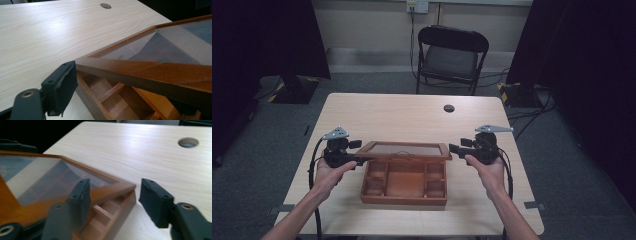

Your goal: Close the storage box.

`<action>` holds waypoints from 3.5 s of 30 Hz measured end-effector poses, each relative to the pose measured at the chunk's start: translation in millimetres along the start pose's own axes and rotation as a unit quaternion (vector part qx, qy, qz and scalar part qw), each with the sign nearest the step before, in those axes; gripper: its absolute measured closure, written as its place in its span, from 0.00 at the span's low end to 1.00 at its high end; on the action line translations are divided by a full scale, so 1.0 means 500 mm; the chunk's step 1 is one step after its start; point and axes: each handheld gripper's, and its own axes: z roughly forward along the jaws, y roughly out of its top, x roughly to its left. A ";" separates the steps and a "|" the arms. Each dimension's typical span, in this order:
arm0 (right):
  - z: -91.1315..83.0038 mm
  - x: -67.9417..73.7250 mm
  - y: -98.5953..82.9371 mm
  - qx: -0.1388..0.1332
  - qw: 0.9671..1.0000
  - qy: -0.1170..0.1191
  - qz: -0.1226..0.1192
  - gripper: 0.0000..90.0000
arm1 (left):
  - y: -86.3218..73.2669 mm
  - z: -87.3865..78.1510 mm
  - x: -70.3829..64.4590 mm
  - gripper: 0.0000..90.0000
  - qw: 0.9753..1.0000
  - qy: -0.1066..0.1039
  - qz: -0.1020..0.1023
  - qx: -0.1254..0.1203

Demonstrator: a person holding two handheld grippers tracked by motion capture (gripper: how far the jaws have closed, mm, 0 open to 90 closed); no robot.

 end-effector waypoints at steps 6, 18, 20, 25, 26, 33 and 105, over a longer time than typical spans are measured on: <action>0.006 0.036 0.041 -0.017 0.998 0.053 -0.021 0.53 | -0.008 -0.008 0.000 0.18 1.000 -0.002 0.001 0.006; 0.062 0.164 0.097 0.017 0.982 0.168 -0.086 0.73 | -0.011 -0.009 -0.001 0.19 1.000 -0.002 0.004 0.003; 0.067 0.181 0.098 0.030 0.979 0.169 -0.105 0.75 | -0.015 -0.012 0.004 0.22 1.000 0.005 -0.003 0.002; 0.064 0.197 0.096 0.045 0.975 0.194 -0.099 0.79 | -0.017 -0.011 0.004 0.21 1.000 0.000 -0.005 0.002; 0.066 0.202 0.095 0.048 0.974 0.199 -0.102 0.80 | -0.017 -0.011 0.004 0.22 1.000 0.000 -0.006 0.002; 0.092 0.229 0.085 0.075 0.966 0.224 -0.102 0.87 | -0.020 -0.011 0.001 0.22 1.000 -0.004 0.001 0.006; 0.136 0.202 -0.074 0.181 0.951 0.207 -0.144 0.91 | -0.042 0.007 0.064 0.22 0.998 0.022 -0.019 0.056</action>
